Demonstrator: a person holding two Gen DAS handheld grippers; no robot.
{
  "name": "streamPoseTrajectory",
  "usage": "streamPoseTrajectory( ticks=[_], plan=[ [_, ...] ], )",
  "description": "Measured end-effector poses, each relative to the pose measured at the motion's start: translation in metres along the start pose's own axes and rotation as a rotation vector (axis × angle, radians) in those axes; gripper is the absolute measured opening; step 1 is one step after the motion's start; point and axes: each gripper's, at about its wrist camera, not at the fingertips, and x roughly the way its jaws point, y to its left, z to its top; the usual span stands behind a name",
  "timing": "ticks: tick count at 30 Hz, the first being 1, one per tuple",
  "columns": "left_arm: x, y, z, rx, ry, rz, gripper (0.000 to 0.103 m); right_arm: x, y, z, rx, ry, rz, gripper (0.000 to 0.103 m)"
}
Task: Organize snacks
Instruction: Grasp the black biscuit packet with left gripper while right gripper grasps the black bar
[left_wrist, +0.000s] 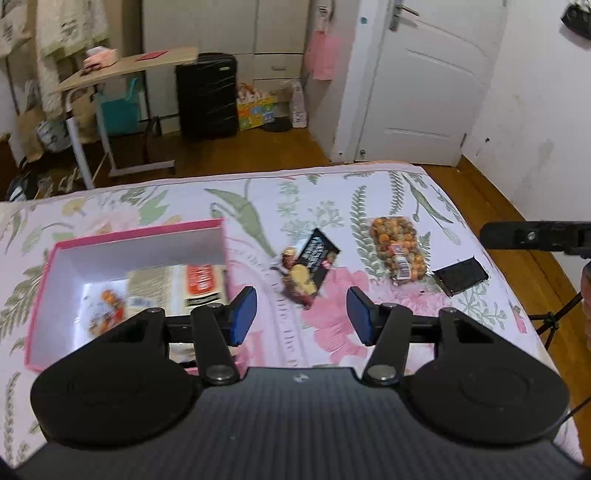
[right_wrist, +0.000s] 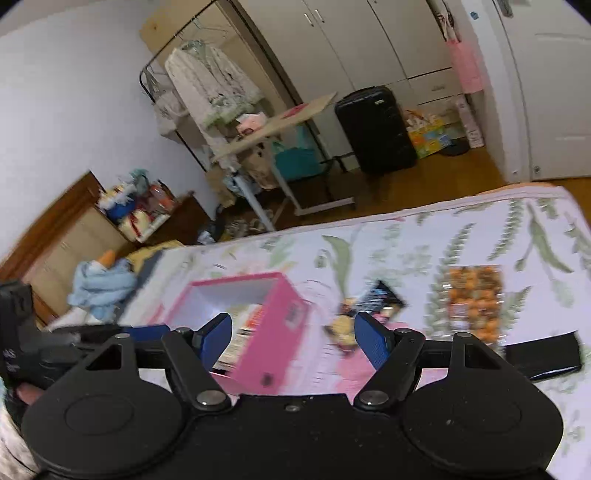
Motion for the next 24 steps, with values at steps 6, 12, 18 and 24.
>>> streamPoseTrajectory(
  ticks=[6, 12, 18, 24],
  plan=[
    [0.052, -0.025, -0.011, -0.024, -0.005, -0.057, 0.053, 0.006, -0.032, -0.023, -0.123, -0.062, -0.125, 0.078],
    [0.107, -0.041, -0.018, 0.012, 0.005, -0.004, 0.057, 0.023, -0.073, -0.047, -0.093, -0.037, -0.248, 0.078],
    [0.166, -0.044, -0.009, 0.082, -0.002, 0.096, 0.066, 0.026, -0.127, -0.065, 0.115, -0.023, -0.338, 0.086],
    [0.217, -0.046, 0.007, 0.156, 0.043, 0.185, 0.075, 0.035, -0.180, -0.088, 0.397, -0.043, -0.401, 0.088]
  ],
)
